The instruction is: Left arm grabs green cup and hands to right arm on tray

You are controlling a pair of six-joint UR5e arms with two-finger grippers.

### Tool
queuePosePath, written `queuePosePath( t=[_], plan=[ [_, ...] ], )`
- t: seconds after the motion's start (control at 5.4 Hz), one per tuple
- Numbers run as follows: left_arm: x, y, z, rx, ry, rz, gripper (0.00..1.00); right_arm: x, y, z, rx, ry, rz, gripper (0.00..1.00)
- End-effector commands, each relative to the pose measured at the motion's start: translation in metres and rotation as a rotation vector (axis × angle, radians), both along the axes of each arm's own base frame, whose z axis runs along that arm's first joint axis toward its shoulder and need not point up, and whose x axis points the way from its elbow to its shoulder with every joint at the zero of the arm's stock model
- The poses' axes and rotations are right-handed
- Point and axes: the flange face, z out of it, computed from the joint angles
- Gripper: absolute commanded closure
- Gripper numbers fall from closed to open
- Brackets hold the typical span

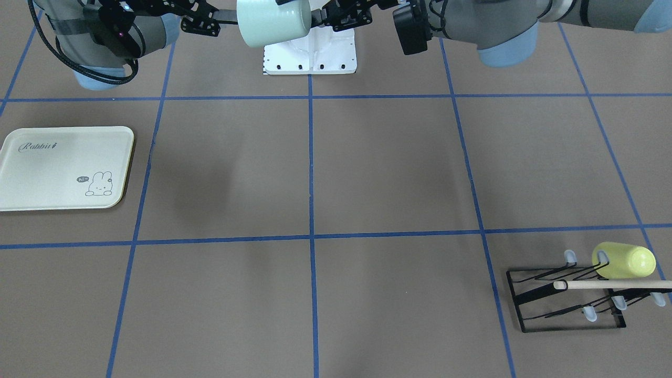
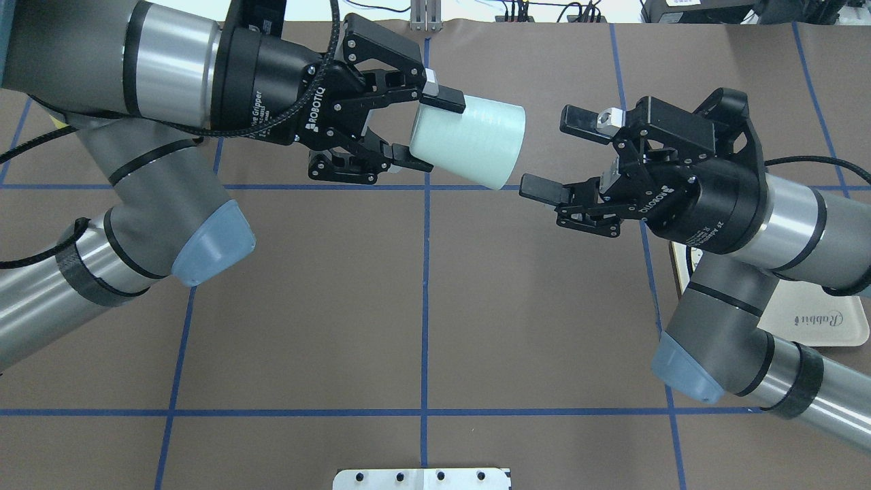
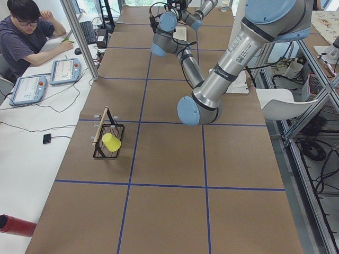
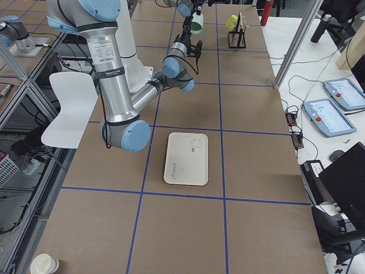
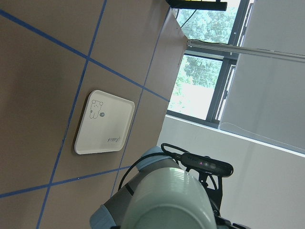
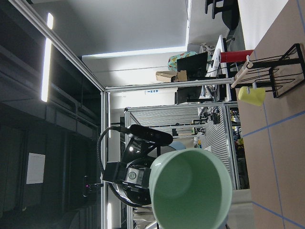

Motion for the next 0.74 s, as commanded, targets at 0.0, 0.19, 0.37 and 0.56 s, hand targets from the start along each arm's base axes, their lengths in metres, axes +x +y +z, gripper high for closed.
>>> queuePosePath(
  t=[0.0, 0.19, 0.37, 0.56],
  plan=[
    [0.006, 0.004, 0.000, 0.001, -0.001, 0.014, 0.57, -0.001, -0.002, -0.008, -0.008, -0.023, 0.013, 0.01],
    [0.009, 0.007, 0.000, 0.001, -0.001, 0.022, 0.57, -0.001, -0.003, -0.009, -0.014, -0.028, 0.020, 0.01],
    [0.011, 0.011, -0.001, 0.003, 0.001, 0.030, 0.57, -0.001, -0.004, -0.009, -0.019, -0.027, 0.023, 0.01],
    [0.015, 0.016, -0.003, 0.006, 0.004, 0.042, 0.57, -0.001, -0.004, -0.009, -0.019, -0.024, 0.028, 0.04]
  ],
)
